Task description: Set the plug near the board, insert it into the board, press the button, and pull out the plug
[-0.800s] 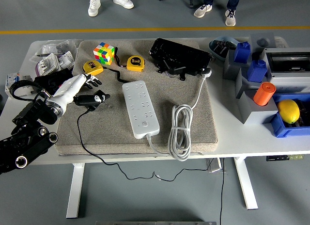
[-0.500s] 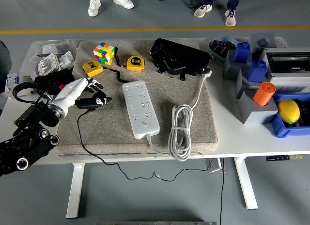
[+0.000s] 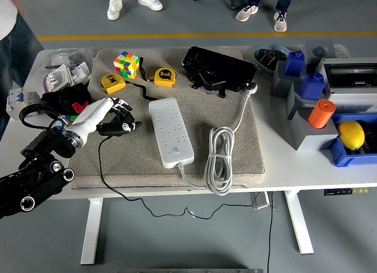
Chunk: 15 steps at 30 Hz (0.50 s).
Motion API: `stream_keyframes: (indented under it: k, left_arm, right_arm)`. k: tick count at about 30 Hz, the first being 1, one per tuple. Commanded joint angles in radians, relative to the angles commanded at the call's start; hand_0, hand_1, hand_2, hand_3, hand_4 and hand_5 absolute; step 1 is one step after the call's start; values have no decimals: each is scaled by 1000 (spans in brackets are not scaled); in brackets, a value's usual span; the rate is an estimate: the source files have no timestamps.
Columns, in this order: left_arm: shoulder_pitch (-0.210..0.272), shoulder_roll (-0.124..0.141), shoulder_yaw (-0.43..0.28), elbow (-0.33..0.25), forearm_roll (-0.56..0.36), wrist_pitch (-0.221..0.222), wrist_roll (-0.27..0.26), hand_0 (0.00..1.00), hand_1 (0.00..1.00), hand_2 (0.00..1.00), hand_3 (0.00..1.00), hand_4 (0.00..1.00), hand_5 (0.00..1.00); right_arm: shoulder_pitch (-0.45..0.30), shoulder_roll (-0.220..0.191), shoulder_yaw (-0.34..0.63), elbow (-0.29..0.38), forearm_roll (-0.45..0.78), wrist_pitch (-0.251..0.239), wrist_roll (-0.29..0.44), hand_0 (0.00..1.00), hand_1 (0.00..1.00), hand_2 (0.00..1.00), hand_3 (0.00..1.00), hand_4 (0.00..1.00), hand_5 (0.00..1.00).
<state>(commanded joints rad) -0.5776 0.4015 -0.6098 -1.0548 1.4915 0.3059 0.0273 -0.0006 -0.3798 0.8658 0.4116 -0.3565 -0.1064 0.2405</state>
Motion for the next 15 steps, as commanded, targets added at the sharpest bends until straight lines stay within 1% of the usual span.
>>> stream_keyframes:
  k: [6, 11, 15]
  left_arm:
    - [14, 1, 3, -35, -6, 12, -20, 666, 622, 634, 650, 898, 593]
    - [20, -1, 10, -44, -8, 11, -21, 655, 620, 632, 646, 897, 589]
    - [28, 2, 4, -58, -6, 14, -25, 654, 617, 631, 647, 898, 590]
  right_arm:
    - [-1, 0, 7, 4, -5, 0, 0, 700, 699, 674, 574, 998, 549]
    - [-3, 2, 10, 5, -6, 0, -1, 700, 700, 674, 574, 998, 549]
    - [-5, 3, 10, 5, -6, 0, 0, 701, 700, 674, 574, 998, 548]
